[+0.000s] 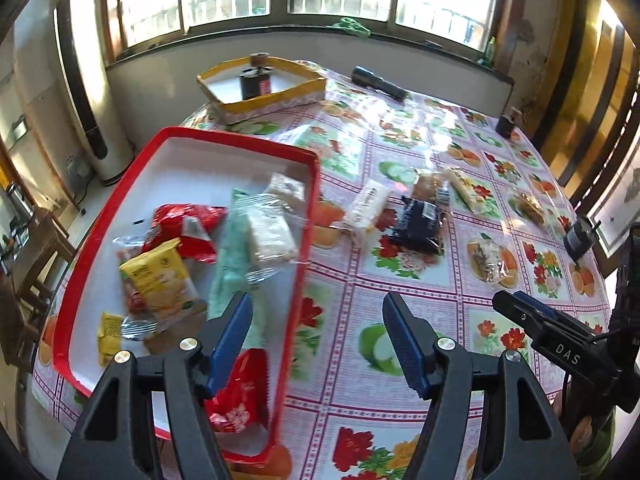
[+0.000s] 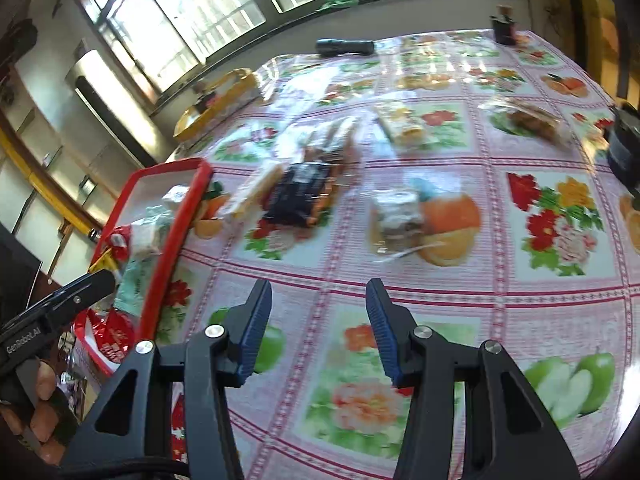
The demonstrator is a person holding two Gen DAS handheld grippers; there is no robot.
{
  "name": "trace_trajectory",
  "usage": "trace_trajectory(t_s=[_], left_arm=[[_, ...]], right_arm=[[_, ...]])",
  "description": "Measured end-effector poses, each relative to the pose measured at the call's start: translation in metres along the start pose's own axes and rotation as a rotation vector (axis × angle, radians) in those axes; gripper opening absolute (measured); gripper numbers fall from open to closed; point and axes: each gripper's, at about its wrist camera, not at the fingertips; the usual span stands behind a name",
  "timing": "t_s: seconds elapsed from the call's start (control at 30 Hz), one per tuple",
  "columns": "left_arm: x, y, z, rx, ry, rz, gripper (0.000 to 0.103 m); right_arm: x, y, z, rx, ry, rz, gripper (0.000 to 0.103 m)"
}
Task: Organize snacks
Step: 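Move both grippers back over the remaining snacks on the tablecloth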
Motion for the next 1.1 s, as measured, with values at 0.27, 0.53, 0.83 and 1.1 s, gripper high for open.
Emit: trace_trajectory(t_s=[0.27, 0.53, 0.83, 1.1], left_arm=[[-0.015, 0.010, -0.019, -0.040, -0.020, 0.023, 0.068], [-0.032, 0.019, -0.030, -0.060, -0.035, 0.054, 0.068], [-0.067, 0.043, -0.065, -0.114, -0.122, 0.121, 0.068], [-0.100, 0.059, -0.088, -0.146, -0.135, 0.180, 0.068]], right_arm=[[-0.002, 0.009, -0.012, -0.005, -0.034, -0.001, 0.050], [-0.012, 0.020, -0.019, -0.001, -0.056, 0.004, 0.050], [-0.037, 0.039, -0.025, 0.026, -0.130, 0.025, 0.054], [-0.062, 0.048, -0.019, 0.159, -0.220, 0.076, 0.053]])
Point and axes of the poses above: each gripper's, at about its wrist camera, not at the fingertips, and x roughly against the way its jaws point, z to its left, y to its top, and after that the axes turned 1 degree about y, right-handed
